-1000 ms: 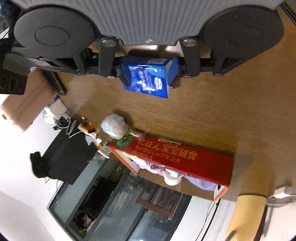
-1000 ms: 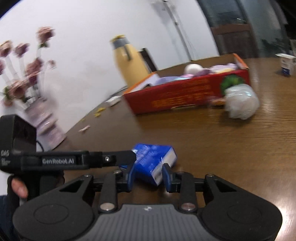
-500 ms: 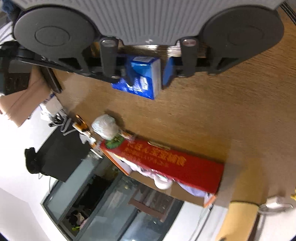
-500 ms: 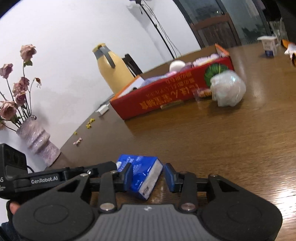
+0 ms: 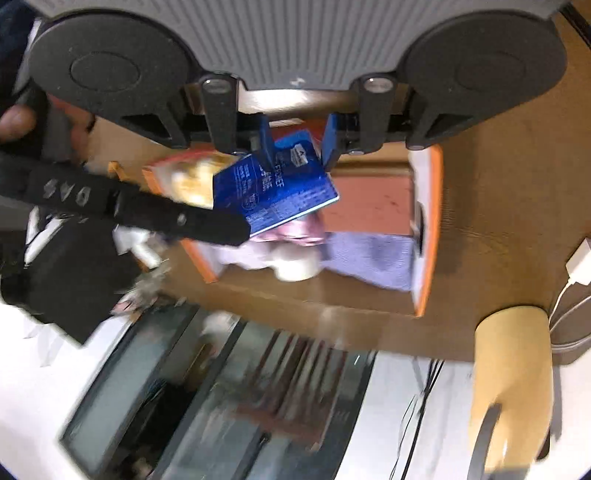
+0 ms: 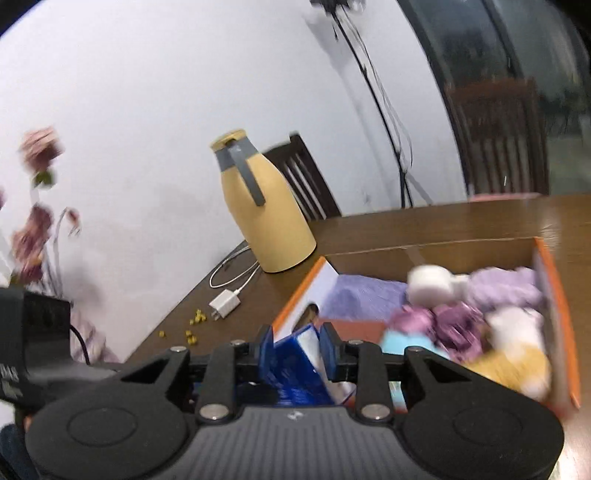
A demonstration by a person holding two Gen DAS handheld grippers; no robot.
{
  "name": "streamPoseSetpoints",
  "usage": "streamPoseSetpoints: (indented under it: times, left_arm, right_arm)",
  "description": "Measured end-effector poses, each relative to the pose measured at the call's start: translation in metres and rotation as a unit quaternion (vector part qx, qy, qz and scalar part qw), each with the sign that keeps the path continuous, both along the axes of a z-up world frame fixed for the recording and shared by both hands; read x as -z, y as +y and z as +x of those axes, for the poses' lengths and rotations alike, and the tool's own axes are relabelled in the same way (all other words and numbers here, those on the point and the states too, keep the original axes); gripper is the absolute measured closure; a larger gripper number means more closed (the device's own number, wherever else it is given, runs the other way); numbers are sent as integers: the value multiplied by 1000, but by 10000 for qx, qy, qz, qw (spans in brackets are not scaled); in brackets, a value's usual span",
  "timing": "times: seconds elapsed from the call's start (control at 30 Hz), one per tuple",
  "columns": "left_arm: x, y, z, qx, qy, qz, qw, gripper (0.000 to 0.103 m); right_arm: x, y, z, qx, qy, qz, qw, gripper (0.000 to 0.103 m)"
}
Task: Organize soft objects
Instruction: 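Carry the carton over the box and lower it inside, then open both grippers and withdraw them from the box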
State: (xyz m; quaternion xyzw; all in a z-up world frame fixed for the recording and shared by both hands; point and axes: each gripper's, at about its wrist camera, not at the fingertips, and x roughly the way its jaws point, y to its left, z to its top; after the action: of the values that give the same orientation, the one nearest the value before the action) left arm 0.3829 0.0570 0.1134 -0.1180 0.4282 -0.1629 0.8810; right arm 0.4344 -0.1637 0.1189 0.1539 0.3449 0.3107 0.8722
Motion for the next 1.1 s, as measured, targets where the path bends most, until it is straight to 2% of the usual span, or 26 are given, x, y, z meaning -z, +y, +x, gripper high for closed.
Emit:
streamPoseSetpoints:
  times: [0.07, 0.13, 0.23, 0.37, 0.53, 0.63, 0.67, 0.7, 0.73, 0.9, 1.0, 1.1]
  left_arm:
    - [9, 7, 24, -72, 296, 63, 9995, 76]
    - [18, 12, 35, -164, 352, 175, 9991, 76]
    - [28, 22, 40, -154, 411, 116, 9990, 76]
    - [49, 27, 36, -70, 565, 279, 9980, 74]
    - [48, 25, 28, 22, 311, 557, 9980, 71]
    - [44, 29, 33, -134, 306, 440, 9985, 69]
    - [41, 28, 33, -208, 225, 472, 9984, 66]
    - [37, 24, 31, -292, 98, 528, 9981, 55]
    - [30, 22, 26, -398, -108, 552, 9976, 51]
    - [-19, 20, -1, -514, -760, 521, 9944, 49]
    - [-46, 17, -24, -538, -1148, 646, 9898, 41]
    - [-61, 11, -45, -518, -1343, 711, 9870, 40]
  right_arm:
    - [7, 11, 29, -23, 324, -12, 9995, 77]
    - [20, 20, 40, 0, 511, -91, 9987, 79]
    - [49, 26, 48, 80, 772, -254, 9967, 78]
    - [82, 26, 49, 30, 1248, -115, 9921, 78]
    - [93, 37, 44, -74, 1161, -275, 9928, 79]
    - [93, 40, 45, 11, 1098, -351, 9933, 78]
    - [92, 43, 45, -19, 1088, -420, 9932, 77]
    - [90, 47, 44, -53, 1055, -525, 9930, 73]
    - [87, 49, 42, -68, 988, -639, 9930, 72]
    - [35, 42, 18, 69, 188, -995, 9948, 72]
    - [0, 16, -4, 222, -215, -1035, 9942, 66]
    - [-24, -18, -30, 470, -514, -1136, 9911, 61]
